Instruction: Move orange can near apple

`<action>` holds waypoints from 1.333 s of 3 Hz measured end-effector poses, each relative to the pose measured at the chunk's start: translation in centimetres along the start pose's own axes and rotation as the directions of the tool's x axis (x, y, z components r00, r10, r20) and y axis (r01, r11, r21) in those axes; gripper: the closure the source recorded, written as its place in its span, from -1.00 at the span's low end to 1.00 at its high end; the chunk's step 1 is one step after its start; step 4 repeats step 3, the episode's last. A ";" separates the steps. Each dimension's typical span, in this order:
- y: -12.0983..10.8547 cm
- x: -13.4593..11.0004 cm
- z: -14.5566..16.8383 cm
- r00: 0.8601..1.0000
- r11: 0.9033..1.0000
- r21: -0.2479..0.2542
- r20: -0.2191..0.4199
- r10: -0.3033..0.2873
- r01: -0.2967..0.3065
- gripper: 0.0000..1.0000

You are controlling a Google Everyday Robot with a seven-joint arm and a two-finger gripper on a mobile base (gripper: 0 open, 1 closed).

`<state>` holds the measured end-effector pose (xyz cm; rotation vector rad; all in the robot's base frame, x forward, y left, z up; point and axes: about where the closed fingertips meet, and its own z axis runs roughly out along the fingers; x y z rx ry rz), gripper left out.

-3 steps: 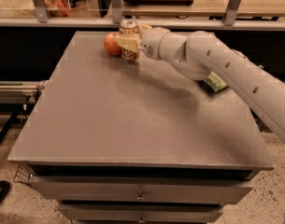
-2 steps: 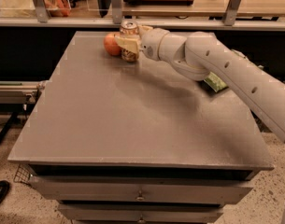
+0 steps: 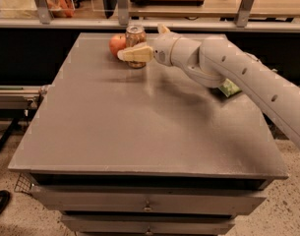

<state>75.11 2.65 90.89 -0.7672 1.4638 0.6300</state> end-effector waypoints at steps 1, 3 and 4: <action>-0.9 -1.0 -3.9 0.999 1.000 0.016 -0.025 -0.022 0.023 -1.00; -2.1 -4.4 -12.5 0.995 0.997 -0.003 -0.050 -0.083 0.083 -1.00; -2.1 -4.4 -12.5 0.995 0.997 -0.003 -0.050 -0.083 0.083 -1.00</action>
Offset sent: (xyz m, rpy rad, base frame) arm -0.1003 -0.1964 0.0900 -0.1409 -0.0693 -0.0291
